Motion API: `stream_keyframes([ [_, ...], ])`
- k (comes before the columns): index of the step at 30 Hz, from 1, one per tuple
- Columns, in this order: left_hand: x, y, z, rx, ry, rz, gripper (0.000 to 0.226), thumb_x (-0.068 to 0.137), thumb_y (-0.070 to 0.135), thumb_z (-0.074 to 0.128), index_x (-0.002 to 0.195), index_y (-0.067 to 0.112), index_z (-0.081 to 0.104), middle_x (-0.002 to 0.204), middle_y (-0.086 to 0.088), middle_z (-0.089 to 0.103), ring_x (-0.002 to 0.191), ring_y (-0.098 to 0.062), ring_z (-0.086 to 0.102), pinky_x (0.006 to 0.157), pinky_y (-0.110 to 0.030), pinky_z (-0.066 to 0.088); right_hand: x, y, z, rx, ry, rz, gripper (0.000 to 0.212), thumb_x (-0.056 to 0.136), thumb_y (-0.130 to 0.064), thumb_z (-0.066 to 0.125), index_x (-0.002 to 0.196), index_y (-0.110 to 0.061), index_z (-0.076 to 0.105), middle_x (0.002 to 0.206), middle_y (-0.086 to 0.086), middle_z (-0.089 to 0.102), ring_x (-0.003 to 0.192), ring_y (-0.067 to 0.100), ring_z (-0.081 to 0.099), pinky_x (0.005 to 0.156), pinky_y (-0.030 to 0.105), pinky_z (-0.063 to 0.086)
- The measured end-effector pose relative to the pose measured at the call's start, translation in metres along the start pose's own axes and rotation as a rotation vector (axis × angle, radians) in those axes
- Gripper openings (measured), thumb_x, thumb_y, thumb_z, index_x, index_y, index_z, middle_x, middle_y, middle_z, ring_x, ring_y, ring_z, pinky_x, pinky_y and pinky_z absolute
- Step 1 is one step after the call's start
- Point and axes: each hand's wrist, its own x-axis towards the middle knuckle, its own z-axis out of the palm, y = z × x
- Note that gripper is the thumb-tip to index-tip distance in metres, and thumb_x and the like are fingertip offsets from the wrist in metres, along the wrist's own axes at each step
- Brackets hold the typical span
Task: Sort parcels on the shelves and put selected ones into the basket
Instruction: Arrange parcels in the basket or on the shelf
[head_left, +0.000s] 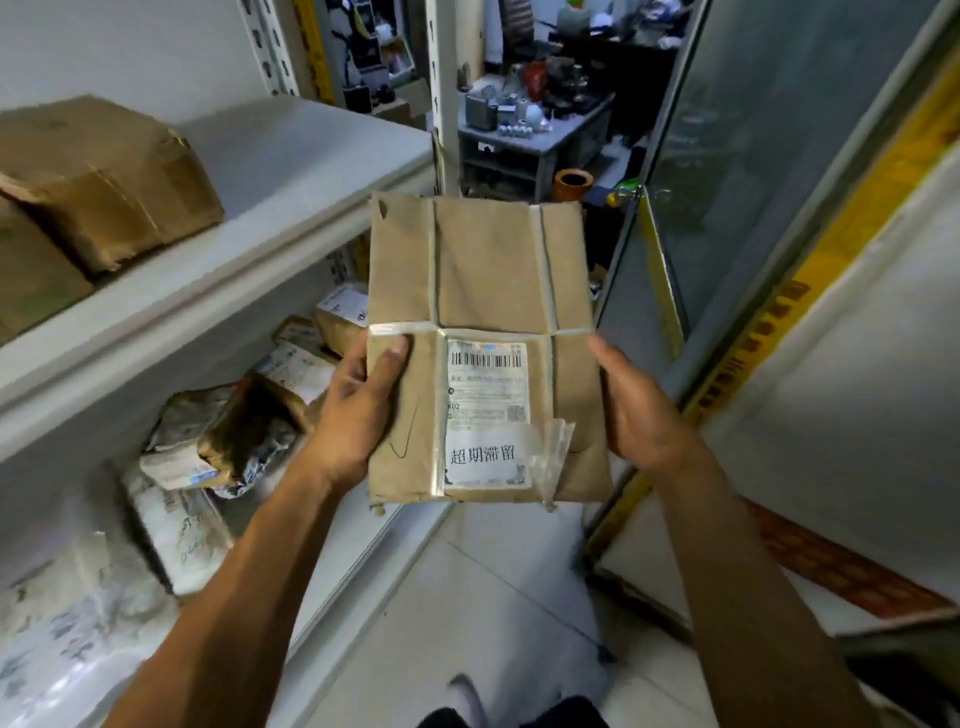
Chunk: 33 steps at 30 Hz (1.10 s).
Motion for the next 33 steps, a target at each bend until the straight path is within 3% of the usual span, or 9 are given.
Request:
stream_keyframes([
  [3, -0.012, -0.008, 0.03, 0.047, -0.103, -0.009, 0.018, 0.103, 0.026, 0.051, 0.114, 0.027, 0.065, 0.1, 0.01, 0.074, 0.093, -0.003, 0.068, 0.079, -0.02, 0.053, -0.021, -0.001, -0.014, -0.128, 0.246, -0.083, 0.029, 0.092, -0.029, 0.067, 0.12, -0.024, 0.064, 0.099, -0.003, 0.077, 0.09, 0.012, 0.075, 0.075, 0.028, 0.058],
  [5, -0.017, -0.015, 0.05, 0.087, -0.177, -0.024, 0.018, 0.103, 0.028, 0.051, 0.114, 0.027, 0.066, 0.106, 0.006, 0.074, 0.1, -0.007, 0.067, 0.087, -0.026, 0.052, -0.041, 0.002, -0.031, -0.191, 0.387, -0.11, 0.02, 0.095, -0.027, 0.067, 0.115, -0.026, 0.066, 0.097, -0.006, 0.078, 0.086, 0.009, 0.075, 0.069, 0.024, 0.059],
  [10, -0.028, -0.03, 0.11, 0.178, -0.371, -0.107, 0.036, 0.088, 0.05, 0.063, 0.112, 0.024, 0.065, 0.106, -0.003, 0.071, 0.103, -0.021, 0.067, 0.095, -0.045, 0.053, -0.106, 0.013, -0.085, -0.142, 0.553, -0.125, 0.034, 0.096, -0.024, 0.067, 0.128, -0.021, 0.059, 0.118, 0.003, 0.072, 0.095, 0.012, 0.075, 0.076, 0.028, 0.061],
  [12, -0.037, -0.038, 0.141, 0.194, -0.454, -0.143, 0.033, 0.087, 0.047, 0.064, 0.108, 0.021, 0.064, 0.098, -0.001, 0.071, 0.093, -0.018, 0.067, 0.086, -0.04, 0.054, -0.137, 0.019, -0.11, -0.095, 0.62, -0.151, 0.039, 0.096, -0.021, 0.065, 0.133, -0.021, 0.054, 0.117, 0.0, 0.072, 0.095, 0.012, 0.075, 0.074, 0.027, 0.061],
  [16, -0.065, -0.058, 0.211, 0.279, -0.661, -0.182, 0.021, 0.101, 0.032, 0.055, 0.115, 0.018, 0.059, 0.102, -0.003, 0.069, 0.085, -0.009, 0.071, 0.066, -0.024, 0.057, -0.204, 0.036, -0.158, 0.0, 0.813, -0.202, 0.025, 0.097, -0.015, 0.064, 0.116, -0.03, 0.06, 0.105, -0.006, 0.073, 0.088, 0.008, 0.075, 0.07, 0.024, 0.06],
  [19, -0.093, -0.072, 0.264, 0.301, -0.758, -0.224, 0.02, 0.101, 0.03, 0.054, 0.118, 0.02, 0.058, 0.102, -0.001, 0.069, 0.078, -0.004, 0.071, 0.059, -0.018, 0.055, -0.255, 0.044, -0.193, 0.018, 0.94, -0.221, 0.029, 0.096, -0.016, 0.065, 0.123, -0.027, 0.06, 0.107, -0.007, 0.073, 0.093, 0.01, 0.074, 0.072, 0.024, 0.06],
  [23, -0.141, -0.094, 0.333, 0.32, -0.864, -0.262, 0.016, 0.1, 0.03, 0.057, 0.111, 0.02, 0.062, 0.095, 0.0, 0.072, 0.084, -0.014, 0.071, 0.064, -0.025, 0.056, -0.328, 0.052, -0.235, 0.027, 1.106, -0.235, 0.045, 0.095, -0.022, 0.067, 0.137, -0.024, 0.053, 0.124, 0.001, 0.068, 0.107, 0.021, 0.069, 0.091, 0.041, 0.059],
  [27, -0.188, -0.107, 0.393, 0.367, -1.01, -0.263, 0.022, 0.101, 0.04, 0.054, 0.114, 0.025, 0.062, 0.102, -0.001, 0.072, 0.088, -0.016, 0.072, 0.068, -0.03, 0.055, -0.389, 0.059, -0.269, 0.1, 1.244, -0.259, 0.05, 0.092, -0.022, 0.069, 0.14, -0.02, 0.052, 0.13, 0.006, 0.065, 0.112, 0.027, 0.067, 0.095, 0.047, 0.056],
  [33, -0.236, -0.133, 0.476, 0.481, -1.27, -0.265, 0.016, 0.101, 0.04, 0.053, 0.112, 0.035, 0.063, 0.106, 0.001, 0.071, 0.092, -0.016, 0.071, 0.078, -0.036, 0.058, -0.462, 0.085, -0.304, 0.219, 1.44, -0.294, 0.045, 0.092, -0.022, 0.071, 0.134, -0.03, 0.055, 0.125, -0.002, 0.067, 0.11, 0.019, 0.068, 0.09, 0.036, 0.059],
])
